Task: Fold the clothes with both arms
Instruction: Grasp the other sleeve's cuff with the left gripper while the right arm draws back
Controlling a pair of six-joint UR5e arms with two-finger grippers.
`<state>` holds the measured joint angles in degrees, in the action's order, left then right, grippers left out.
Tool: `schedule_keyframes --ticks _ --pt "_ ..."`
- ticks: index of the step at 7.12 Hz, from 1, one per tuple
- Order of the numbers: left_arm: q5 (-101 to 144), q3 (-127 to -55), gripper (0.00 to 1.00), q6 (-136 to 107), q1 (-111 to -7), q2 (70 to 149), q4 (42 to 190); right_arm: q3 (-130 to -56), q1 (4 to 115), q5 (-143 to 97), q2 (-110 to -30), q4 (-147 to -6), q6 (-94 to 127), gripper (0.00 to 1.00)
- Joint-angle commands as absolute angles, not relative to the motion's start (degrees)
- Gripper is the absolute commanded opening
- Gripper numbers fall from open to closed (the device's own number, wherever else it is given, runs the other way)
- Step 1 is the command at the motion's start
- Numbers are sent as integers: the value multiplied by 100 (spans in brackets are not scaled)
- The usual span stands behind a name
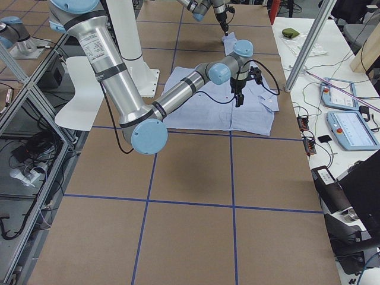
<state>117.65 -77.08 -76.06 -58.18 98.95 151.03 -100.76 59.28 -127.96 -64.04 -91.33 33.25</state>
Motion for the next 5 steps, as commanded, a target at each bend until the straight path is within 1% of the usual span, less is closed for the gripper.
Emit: schedule_keyframes --ticks 1,2,3,5 --pt "11944 -8591 0 -7620 -5845 9940 14227 -10493 5994 -12806 -7002 -9132 3051 100" --pt "11936 -8935 0 -7629 -5845 10245 13586 -10616 6038 -12806 -7214 -9141 2954 100" --pt "11927 -9130 0 -7629 -5836 10631 12953 -10791 6064 -12814 -7477 -9141 2927 100" --pt "11892 -9106 0 -7995 -5801 11719 11678 -11125 6073 -12832 -8118 -9176 2936 100"
